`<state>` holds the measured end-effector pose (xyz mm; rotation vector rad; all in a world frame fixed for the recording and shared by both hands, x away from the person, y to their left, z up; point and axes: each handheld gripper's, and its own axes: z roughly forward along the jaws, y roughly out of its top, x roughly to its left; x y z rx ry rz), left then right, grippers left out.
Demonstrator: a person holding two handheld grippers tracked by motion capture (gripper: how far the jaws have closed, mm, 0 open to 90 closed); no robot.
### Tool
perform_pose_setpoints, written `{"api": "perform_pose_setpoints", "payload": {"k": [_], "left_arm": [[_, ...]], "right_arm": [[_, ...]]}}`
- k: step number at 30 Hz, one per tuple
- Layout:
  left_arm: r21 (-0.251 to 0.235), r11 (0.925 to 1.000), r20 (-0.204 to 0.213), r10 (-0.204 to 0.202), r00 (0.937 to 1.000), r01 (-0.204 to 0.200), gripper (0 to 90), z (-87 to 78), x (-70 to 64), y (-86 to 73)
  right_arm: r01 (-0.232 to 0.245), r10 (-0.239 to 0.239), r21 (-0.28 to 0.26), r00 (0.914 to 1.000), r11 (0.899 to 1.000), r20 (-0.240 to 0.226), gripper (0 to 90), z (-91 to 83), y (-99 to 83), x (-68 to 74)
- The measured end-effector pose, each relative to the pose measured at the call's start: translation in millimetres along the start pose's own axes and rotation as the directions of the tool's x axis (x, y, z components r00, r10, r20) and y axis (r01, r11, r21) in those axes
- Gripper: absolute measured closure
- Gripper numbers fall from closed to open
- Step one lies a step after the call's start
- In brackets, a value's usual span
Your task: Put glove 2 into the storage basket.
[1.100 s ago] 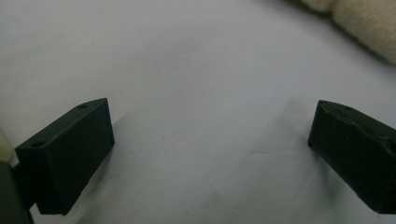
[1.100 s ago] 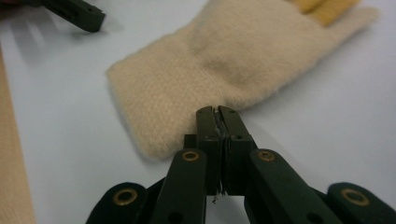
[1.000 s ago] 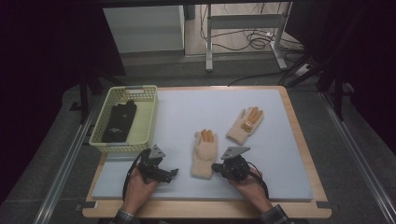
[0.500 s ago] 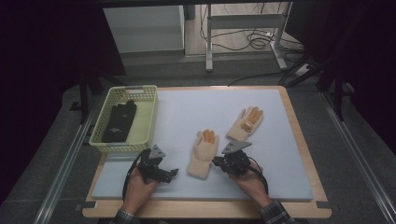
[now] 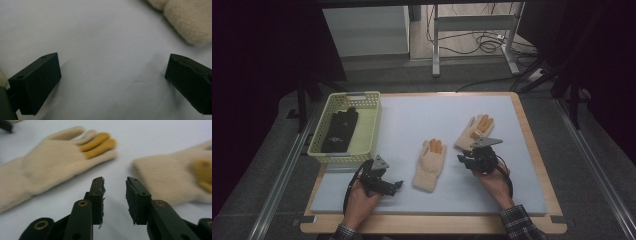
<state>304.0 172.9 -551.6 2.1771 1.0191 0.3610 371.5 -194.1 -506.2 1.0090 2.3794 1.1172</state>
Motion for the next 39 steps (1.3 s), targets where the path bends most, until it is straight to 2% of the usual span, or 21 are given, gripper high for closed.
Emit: {"api": "perform_pose_setpoints", "payload": {"k": [6, 14, 17, 22, 27, 29, 30, 33, 37, 39], "left_arm": [[0.000, 1.0000, 0.000, -0.001, 1.0000, 0.001, 0.4, 0.0, 0.0, 0.0], [0.000, 1.0000, 0.000, 0.000, 1.0000, 0.000, 0.4, 0.0, 0.1, 0.0], [0.000, 1.0000, 0.001, 0.000, 1.0000, 0.000, 0.4, 0.0, 0.1, 0.0], [0.000, 1.0000, 0.001, 0.000, 1.0000, 0.000, 0.4, 0.0, 0.1, 0.0], [-0.001, 1.0000, 0.001, 0.000, 1.0000, 0.000, 0.4, 0.1, 0.1, 0.0], [0.000, 1.0000, 0.001, 0.000, 1.0000, 0.000, 0.4, 0.1, 0.1, 0.0], [0.000, 1.0000, 0.001, 0.000, 1.0000, 0.000, 0.4, 0.1, 0.1, 0.0], [0.000, 1.0000, 0.001, 0.000, 1.0000, 0.000, 0.4, 0.1, 0.1, 0.0], [0.000, 1.0000, 0.001, 0.000, 1.0000, 0.000, 0.4, 0.0, 0.1, 0.0], [0.000, 1.0000, 0.001, 0.000, 1.0000, 0.000, 0.4, 0.0, 0.2, 0.0]], "right_arm": [[-0.033, 0.034, -0.011, 0.9968, 0.999, 0.073, 57.1, -2.8, 9.5, -26.4], [-0.058, 0.056, 0.008, 0.9817, 0.998, 0.182, 43.4, 12.1, 17.7, -59.0], [-0.085, 0.082, 0.008, 0.9756, 0.996, 0.204, 39.2, 19.2, 17.6, -70.7], [-0.109, 0.103, 0.015, 0.9737, 0.994, 0.203, 36.7, 31.6, 15.9, -83.6], [-0.093, 0.086, 0.022, 0.9732, 0.995, 0.213, 37.6, 41.9, 15.4, -87.6], [-0.083, 0.075, 0.029, 0.9737, 0.996, 0.215, 44.5, 45.4, 15.8, -87.6], [-0.078, 0.069, 0.034, 0.9741, 0.996, 0.215, 52.5, 46.4, 16.0, -86.8], [-0.076, 0.066, 0.035, 0.9727, 0.997, 0.222, 60.0, 46.9, 16.7, -84.0], [-0.049, 0.036, 0.052, 0.9727, 0.997, 0.229, 62.1, 43.6, 18.7, -81.9], [-0.051, 0.041, 0.038, 0.9737, 0.998, 0.224, 62.1, 39.1, 19.5, -81.4]]}}
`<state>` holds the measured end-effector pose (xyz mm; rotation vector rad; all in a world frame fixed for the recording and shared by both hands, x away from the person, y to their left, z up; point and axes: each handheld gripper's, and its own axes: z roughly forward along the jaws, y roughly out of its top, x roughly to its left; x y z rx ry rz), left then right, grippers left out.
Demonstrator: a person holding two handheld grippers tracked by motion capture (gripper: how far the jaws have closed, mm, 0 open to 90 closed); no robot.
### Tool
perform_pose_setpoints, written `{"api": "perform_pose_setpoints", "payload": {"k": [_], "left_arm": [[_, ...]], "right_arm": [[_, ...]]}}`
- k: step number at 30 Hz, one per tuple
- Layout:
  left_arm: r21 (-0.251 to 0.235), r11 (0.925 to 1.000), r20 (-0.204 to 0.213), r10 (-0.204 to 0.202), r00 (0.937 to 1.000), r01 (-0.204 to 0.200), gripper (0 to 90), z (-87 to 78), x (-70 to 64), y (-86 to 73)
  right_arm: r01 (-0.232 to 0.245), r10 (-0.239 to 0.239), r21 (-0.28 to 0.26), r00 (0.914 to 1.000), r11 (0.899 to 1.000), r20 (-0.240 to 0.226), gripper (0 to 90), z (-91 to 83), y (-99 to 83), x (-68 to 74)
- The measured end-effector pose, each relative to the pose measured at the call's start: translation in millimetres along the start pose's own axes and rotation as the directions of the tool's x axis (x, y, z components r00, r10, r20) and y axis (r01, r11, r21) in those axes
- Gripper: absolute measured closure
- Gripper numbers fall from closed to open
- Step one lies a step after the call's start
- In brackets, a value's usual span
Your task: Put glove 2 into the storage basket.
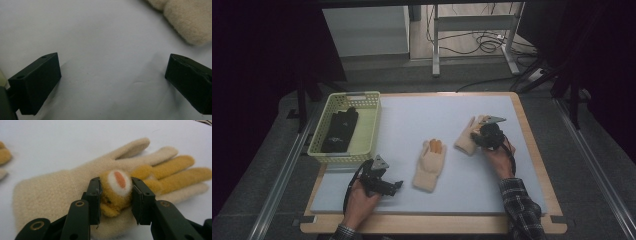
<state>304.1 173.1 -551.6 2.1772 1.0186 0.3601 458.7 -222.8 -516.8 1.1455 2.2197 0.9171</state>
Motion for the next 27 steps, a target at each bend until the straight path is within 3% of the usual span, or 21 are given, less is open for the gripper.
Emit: {"api": "perform_pose_setpoints", "payload": {"k": [4, 11, 15, 22, 27], "left_arm": [[0.002, 1.0000, 0.000, 0.003, 1.0000, -0.003, 0.4, -0.1, 0.1, 0.0], [0.000, 1.0000, 0.000, 0.000, 1.0000, 0.000, 0.4, 0.0, -0.1, 0.0], [0.000, 1.0000, -0.001, 0.000, 1.0000, 0.000, 0.4, 0.0, -0.1, 0.0], [0.000, 1.0000, -0.001, 0.000, 1.0000, 0.000, 0.4, 0.0, -0.2, 0.0], [-0.003, 1.0000, -0.002, -0.001, 1.0000, 0.001, 0.4, 0.2, -0.2, 0.0]], "right_arm": [[-0.018, 0.017, -0.033, 0.9994, 0.999, -0.031, 62.0, -13.5, 2.5, -0.2], [0.019, -0.024, -0.068, 0.9972, 0.998, -0.071, 61.8, -39.6, 6.9, 9.7], [0.010, -0.020, -0.093, 0.9934, 0.996, -0.112, 61.7, -53.1, 9.6, 16.1], [0.017, -0.044, -0.141, 0.9809, 0.990, -0.190, 61.6, -76.1, 15.7, 37.1], [0.041, -0.082, -0.163, 0.9629, 0.986, -0.257, 61.4, -85.4, 19.5, 63.0]]}}
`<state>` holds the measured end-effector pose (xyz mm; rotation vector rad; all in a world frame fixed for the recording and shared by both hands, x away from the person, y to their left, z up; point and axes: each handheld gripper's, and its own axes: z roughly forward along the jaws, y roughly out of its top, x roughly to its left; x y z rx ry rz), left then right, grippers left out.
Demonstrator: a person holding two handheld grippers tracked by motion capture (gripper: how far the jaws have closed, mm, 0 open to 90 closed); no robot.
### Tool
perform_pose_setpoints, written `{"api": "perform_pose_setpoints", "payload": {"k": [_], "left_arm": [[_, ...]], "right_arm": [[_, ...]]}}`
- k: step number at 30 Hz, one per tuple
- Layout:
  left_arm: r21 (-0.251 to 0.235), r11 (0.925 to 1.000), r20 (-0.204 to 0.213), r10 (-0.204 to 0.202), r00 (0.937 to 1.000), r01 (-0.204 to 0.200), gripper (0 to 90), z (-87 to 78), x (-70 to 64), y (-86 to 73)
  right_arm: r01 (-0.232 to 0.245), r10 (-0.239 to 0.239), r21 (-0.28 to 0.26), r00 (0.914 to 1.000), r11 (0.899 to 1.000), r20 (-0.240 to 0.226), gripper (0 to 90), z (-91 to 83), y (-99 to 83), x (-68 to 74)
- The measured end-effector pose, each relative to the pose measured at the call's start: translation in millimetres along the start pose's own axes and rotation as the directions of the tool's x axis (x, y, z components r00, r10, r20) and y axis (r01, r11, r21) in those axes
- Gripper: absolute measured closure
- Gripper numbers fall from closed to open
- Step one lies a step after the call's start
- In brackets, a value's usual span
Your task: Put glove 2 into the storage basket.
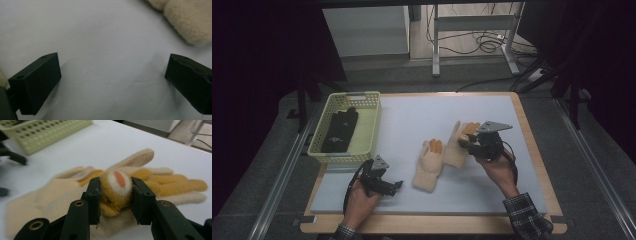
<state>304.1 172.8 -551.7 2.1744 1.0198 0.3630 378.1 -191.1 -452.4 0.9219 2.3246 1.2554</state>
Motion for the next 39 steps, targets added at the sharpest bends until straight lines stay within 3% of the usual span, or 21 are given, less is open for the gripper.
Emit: {"api": "perform_pose_setpoints", "payload": {"k": [4, 13, 17, 24, 30, 33, 39], "left_arm": [[0.000, 1.0000, 0.000, 0.000, 1.0000, 0.000, 0.4, 0.0, 0.0, 0.0], [0.000, 1.0000, 0.000, 0.001, 1.0000, -0.001, 0.4, -0.1, 0.1, 0.0], [0.000, 1.0000, 0.000, 0.001, 1.0000, -0.001, 0.4, -0.1, 0.1, 0.0], [0.000, 1.0000, 0.000, -0.001, 1.0000, 0.001, 0.4, 0.0, -0.1, -0.1], [0.002, 1.0000, 0.001, 0.001, 1.0000, -0.001, 0.4, -0.1, 0.0, -0.1], [0.000, 1.0000, 0.001, -0.001, 1.0000, 0.001, 0.4, 0.0, -0.1, -0.1], [0.003, 1.0000, 0.001, 0.002, 1.0000, -0.002, 0.4, -0.2, 0.1, 0.0]], "right_arm": [[0.026, -0.026, -0.005, 0.9978, 1.000, -0.062, 61.3, 5.9, 4.6, 22.8], [0.079, -0.077, 0.003, 0.9805, 0.997, -0.181, 60.9, 35.0, 8.4, 71.0], [0.106, -0.099, 0.033, 0.9793, 0.994, -0.177, 60.6, 52.9, -1.5, 81.3], [0.118, -0.109, 0.079, 0.9884, 0.990, -0.106, 56.9, 68.6, -24.8, 80.4], [0.097, -0.086, 0.088, 0.9894, 0.991, -0.117, 46.6, 70.4, -31.3, 78.5], [0.110, -0.100, 0.093, 0.9891, 0.990, -0.108, 41.9, 63.3, -24.7, 76.9], [0.079, -0.074, 0.056, 0.9928, 0.995, -0.095, 41.8, 36.8, -18.4, 64.1]]}}
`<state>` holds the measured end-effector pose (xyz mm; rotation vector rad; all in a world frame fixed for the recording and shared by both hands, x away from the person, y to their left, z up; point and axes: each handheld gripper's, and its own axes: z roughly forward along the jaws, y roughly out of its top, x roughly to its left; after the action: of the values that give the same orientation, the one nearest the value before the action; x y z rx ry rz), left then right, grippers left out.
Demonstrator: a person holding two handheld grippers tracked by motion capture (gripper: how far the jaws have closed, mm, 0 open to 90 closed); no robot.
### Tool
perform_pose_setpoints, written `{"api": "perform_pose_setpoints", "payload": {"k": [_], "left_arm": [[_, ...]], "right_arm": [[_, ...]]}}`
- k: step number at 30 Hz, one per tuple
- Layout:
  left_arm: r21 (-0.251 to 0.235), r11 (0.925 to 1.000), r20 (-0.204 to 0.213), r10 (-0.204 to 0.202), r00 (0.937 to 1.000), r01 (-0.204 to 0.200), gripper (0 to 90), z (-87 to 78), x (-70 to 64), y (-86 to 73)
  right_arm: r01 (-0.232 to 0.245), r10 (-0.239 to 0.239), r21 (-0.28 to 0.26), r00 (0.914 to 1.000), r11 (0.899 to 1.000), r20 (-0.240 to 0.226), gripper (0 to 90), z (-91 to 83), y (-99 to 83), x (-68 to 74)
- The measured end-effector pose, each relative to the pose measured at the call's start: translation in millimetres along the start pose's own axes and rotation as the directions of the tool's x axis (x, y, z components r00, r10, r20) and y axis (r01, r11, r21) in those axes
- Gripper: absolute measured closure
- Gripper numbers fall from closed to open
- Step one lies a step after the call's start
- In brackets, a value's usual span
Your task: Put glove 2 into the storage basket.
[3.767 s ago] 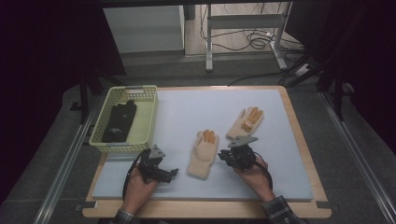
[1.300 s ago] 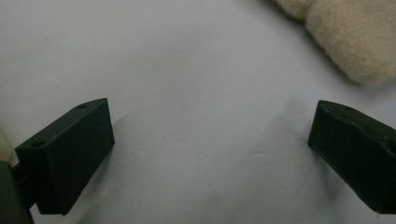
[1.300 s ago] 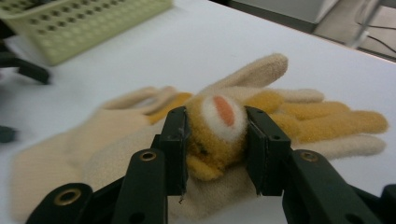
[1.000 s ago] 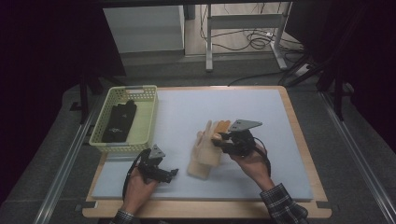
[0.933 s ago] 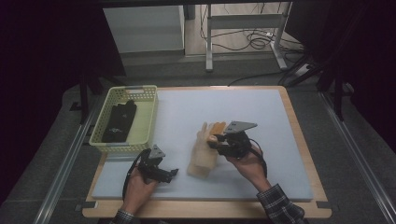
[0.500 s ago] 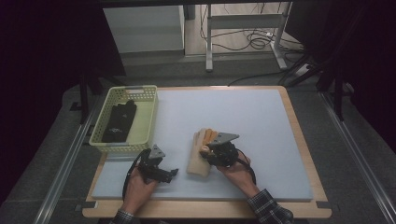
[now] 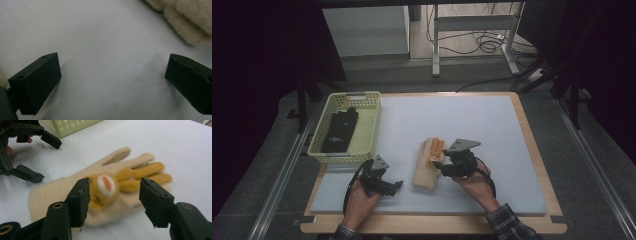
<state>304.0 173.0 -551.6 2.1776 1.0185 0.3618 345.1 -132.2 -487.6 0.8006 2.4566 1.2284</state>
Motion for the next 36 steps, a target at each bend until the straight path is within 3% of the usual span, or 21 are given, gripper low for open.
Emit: {"api": "perform_pose_setpoints", "payload": {"k": [2, 5, 8, 10, 18, 26, 36], "left_arm": [[-0.002, 1.0000, 0.000, -0.003, 1.0000, 0.003, 0.4, 0.2, -0.2, 0.0], [-0.002, 1.0000, 0.000, -0.003, 1.0000, 0.003, 0.4, 0.2, -0.2, 0.0], [0.000, 1.0000, 0.000, 0.000, 1.0000, 0.000, 0.4, 0.0, 0.0, 0.0], [0.000, 1.0000, 0.000, 0.000, 1.0000, 0.000, 0.4, 0.0, 0.0, 0.0], [-0.001, 1.0000, 0.000, 0.000, 1.0000, 0.000, 0.4, 0.0, -0.1, 0.0], [0.001, 1.0000, 0.001, -0.009, 1.0000, 0.009, 1.3, -1.0, -0.3, -0.3], [0.008, 0.9996, 0.023, 0.028, 0.9993, -0.028, 2.1, -9.6, 2.8, -9.0]], "right_arm": [[-0.010, 0.010, 0.003, 0.9999, 1.000, -0.006, 46.5, -5.0, -4.9, -2.0], [-0.019, 0.019, 0.028, 0.9996, 0.999, -0.021, 61.8, -10.5, -16.4, -3.3], [-0.026, 0.029, 0.057, 0.9982, 0.998, -0.052, 79.2, -12.1, -28.9, -1.3], [-0.030, 0.036, 0.069, 0.9957, 0.997, -0.086, 84.3, -10.5, -34.8, 1.4], [0.022, -0.006, 0.119, 0.9911, 0.993, -0.133, 85.2, 13.1, -47.2, 24.5], [0.033, -0.018, 0.101, 0.9898, 0.994, -0.142, 84.7, 28.4, -38.8, 32.2], [0.058, -0.046, 0.089, 0.9904, 0.994, -0.131, 83.8, 48.6, -26.1, 41.7]]}}
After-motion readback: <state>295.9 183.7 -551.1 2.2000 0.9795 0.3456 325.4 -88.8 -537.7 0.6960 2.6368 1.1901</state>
